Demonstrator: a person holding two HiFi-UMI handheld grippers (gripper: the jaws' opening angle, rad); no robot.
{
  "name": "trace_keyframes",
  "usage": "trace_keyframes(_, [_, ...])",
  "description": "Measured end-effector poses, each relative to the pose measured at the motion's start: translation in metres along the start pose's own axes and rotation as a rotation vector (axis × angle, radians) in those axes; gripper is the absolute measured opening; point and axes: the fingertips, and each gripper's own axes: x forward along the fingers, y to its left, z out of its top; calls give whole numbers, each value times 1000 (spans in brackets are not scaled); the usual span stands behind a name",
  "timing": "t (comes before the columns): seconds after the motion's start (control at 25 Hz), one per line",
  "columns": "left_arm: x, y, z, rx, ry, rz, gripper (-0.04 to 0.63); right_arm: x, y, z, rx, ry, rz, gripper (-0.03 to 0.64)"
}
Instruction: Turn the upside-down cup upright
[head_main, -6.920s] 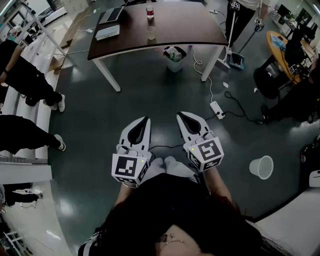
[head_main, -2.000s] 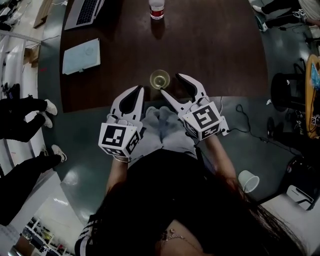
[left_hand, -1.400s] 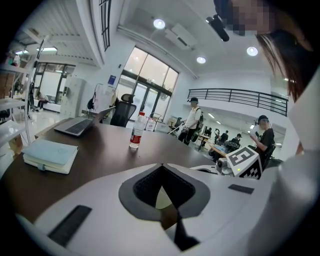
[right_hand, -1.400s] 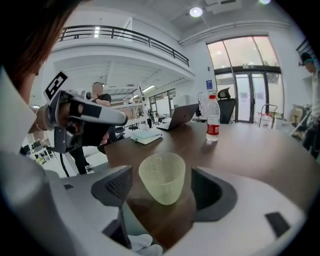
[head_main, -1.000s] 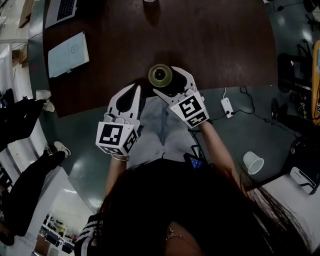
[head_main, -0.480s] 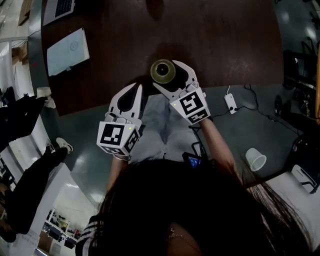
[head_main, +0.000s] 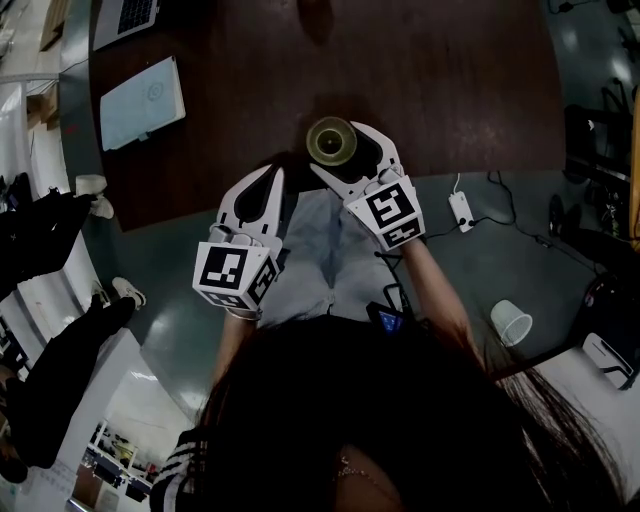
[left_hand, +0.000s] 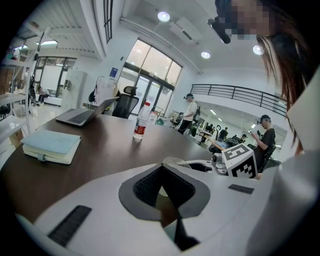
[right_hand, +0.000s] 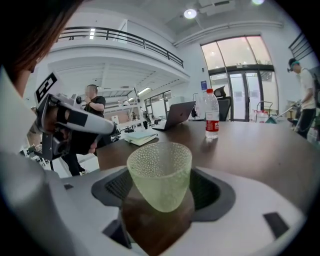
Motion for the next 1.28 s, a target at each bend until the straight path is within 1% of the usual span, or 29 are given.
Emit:
trace_keyframes(0.24, [-8,1,11,12,-23,-5,2,-12,3,21,123,-61,8,354])
trace_keyframes(0.36, [-7,-1,19,22,-49,-10,3,-20,-1,31,177,-99,14,354])
trace_keyframes(0.56, [-12,-5,37,17,-98,-20,2,-37,-1,49,200,-146,8,354])
trace_keyframes(0.64, [-15,-6,42,18,-115,-18,2,-44,1,56,231,-173,19,354])
trace_keyframes(0.72, [-18,-8,46,22,-130,-17,3,-50,1,63,289,-212,42,354])
trace_keyframes(0.88, [-22,-16,55,26,-162,-20,2,-64,-4,69,438,-279,84,354])
trace_keyframes(1.2, [-32,-23,64,29,-208,-46,2,-80,-10,77,706,-398,162,354])
trace_keyframes(1.28, [-33,-27,66,33,-214,-54,3,-86,-13,77,747,-422,174,354])
